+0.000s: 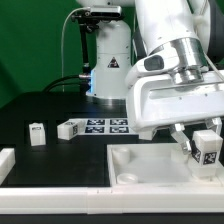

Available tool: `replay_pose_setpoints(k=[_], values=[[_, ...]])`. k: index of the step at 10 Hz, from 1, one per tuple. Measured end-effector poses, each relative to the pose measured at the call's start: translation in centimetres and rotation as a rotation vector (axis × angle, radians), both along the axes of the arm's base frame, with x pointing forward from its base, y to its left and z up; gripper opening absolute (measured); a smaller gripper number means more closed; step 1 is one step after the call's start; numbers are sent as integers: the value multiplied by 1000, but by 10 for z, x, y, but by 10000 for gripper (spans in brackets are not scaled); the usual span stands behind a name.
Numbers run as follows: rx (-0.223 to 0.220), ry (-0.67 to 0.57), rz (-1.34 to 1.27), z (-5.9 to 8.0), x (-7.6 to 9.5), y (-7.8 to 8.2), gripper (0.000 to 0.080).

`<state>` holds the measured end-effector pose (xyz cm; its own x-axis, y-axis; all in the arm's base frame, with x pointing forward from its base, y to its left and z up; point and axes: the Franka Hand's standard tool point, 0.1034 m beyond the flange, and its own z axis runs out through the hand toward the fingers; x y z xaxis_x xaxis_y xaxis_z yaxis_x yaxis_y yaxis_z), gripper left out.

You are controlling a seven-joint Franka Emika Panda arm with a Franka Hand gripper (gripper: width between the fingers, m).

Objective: Assemble one leg

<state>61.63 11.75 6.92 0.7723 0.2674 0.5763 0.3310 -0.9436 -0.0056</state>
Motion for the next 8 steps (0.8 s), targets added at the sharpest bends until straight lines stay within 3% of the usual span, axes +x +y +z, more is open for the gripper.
replay_pose_setpoints(k=[1,2,3,4,8], values=[[0,12,3,-2,-2,0,295],[0,12,3,-2,-2,0,522],[0,13,3,-3,-2,0,522],[0,13,3,-3,-2,0,620],[0,14,3,-3,-2,0,648]])
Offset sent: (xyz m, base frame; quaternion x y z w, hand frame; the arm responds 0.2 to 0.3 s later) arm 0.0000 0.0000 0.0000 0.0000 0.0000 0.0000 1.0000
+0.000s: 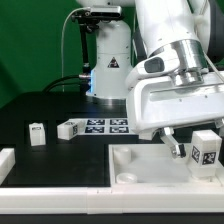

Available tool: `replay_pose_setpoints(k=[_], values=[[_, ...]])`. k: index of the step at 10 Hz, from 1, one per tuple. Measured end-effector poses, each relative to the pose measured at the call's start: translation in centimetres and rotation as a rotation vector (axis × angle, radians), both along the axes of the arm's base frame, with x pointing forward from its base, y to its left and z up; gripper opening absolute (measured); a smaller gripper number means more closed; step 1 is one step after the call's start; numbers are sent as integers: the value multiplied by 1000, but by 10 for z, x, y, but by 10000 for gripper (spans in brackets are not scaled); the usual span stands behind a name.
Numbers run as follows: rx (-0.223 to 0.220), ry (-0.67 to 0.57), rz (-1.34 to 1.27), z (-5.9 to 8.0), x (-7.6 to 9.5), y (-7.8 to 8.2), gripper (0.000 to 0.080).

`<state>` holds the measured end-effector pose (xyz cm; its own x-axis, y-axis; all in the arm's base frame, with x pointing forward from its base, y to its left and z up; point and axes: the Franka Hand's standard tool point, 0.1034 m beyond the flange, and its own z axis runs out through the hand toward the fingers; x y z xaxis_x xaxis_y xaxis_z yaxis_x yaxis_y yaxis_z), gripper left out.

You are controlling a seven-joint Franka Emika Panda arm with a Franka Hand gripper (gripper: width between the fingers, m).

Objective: Assemble one leg

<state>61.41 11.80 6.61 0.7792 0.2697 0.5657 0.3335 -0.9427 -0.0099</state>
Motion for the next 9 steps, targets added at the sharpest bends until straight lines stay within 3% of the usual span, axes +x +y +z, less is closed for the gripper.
replay_pose_setpoints(k=[2,4,6,7,9], values=[[1,0,-3,1,0,0,649],[-6,-3,0,25,2,0,649],[-10,54,19,31,4,3,649],[-11,38,12,31,7,-2,649],[-10,210,31,21,5,2,649]])
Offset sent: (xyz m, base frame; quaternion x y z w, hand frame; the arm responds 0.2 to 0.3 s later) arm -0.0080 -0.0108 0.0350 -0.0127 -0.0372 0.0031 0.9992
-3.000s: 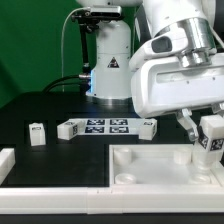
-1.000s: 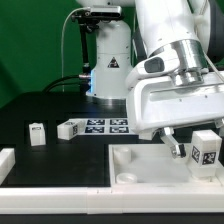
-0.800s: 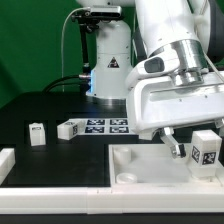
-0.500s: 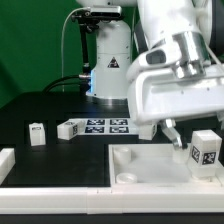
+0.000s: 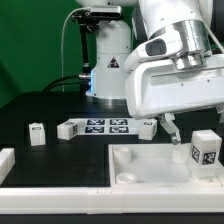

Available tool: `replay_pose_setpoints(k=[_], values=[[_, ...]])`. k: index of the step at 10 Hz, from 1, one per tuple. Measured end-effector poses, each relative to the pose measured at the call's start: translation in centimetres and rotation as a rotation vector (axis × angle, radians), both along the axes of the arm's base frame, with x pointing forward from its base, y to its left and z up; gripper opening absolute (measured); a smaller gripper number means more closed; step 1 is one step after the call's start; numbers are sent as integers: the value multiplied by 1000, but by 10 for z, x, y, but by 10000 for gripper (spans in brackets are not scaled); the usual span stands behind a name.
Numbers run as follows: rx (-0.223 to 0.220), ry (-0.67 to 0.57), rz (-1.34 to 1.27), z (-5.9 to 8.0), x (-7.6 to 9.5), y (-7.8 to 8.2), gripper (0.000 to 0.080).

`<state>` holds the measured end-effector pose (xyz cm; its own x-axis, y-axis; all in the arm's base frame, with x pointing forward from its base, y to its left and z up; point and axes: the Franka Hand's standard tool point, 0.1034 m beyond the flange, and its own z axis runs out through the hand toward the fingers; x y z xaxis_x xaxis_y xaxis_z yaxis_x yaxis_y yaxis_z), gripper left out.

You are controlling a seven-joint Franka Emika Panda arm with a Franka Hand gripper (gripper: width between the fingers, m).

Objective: Assemble one leg

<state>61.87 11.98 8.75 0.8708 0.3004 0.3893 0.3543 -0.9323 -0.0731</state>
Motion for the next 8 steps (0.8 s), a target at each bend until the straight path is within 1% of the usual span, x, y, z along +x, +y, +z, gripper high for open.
replay_pose_setpoints(k=[2,5,6,8], values=[[-9,200,14,0,3,-1,649],[-40,512,69,2,-7,9,649],[-43,555,82,1,-4,11,649],[-40,545,85,0,-1,12,649]])
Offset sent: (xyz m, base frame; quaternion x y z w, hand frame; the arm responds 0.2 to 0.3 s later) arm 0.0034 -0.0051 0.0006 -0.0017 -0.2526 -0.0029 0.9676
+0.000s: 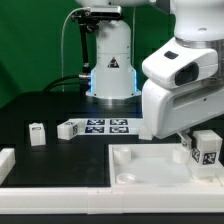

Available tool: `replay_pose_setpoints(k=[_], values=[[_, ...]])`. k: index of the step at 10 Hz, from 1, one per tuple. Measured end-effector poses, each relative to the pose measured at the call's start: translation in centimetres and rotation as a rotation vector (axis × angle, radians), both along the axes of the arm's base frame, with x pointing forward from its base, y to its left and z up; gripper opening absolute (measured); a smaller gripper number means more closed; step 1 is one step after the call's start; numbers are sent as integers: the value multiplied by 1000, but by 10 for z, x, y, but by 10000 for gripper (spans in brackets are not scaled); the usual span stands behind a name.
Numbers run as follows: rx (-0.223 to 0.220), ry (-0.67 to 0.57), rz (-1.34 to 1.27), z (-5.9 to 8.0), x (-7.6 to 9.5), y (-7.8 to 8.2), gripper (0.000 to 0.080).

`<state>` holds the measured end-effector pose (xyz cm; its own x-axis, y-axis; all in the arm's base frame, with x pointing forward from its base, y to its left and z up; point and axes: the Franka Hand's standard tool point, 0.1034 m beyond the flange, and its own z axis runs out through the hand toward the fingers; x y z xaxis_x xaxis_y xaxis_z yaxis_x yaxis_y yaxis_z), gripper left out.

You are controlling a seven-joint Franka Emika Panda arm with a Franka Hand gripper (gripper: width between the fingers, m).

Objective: Assemble one leg

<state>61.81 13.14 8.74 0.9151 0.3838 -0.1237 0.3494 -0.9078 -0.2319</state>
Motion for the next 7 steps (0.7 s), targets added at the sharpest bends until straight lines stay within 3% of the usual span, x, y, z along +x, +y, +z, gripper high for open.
replay_pose_setpoints(k=[1,3,4,5,7], values=[[1,-2,5,0,0,0,649],[2,-16,2,0,4,-1,375],[1,-28,1,1,7,-4,375],[2,-29,5,0,7,-6,321],[3,-28,6,0,7,-7,321]])
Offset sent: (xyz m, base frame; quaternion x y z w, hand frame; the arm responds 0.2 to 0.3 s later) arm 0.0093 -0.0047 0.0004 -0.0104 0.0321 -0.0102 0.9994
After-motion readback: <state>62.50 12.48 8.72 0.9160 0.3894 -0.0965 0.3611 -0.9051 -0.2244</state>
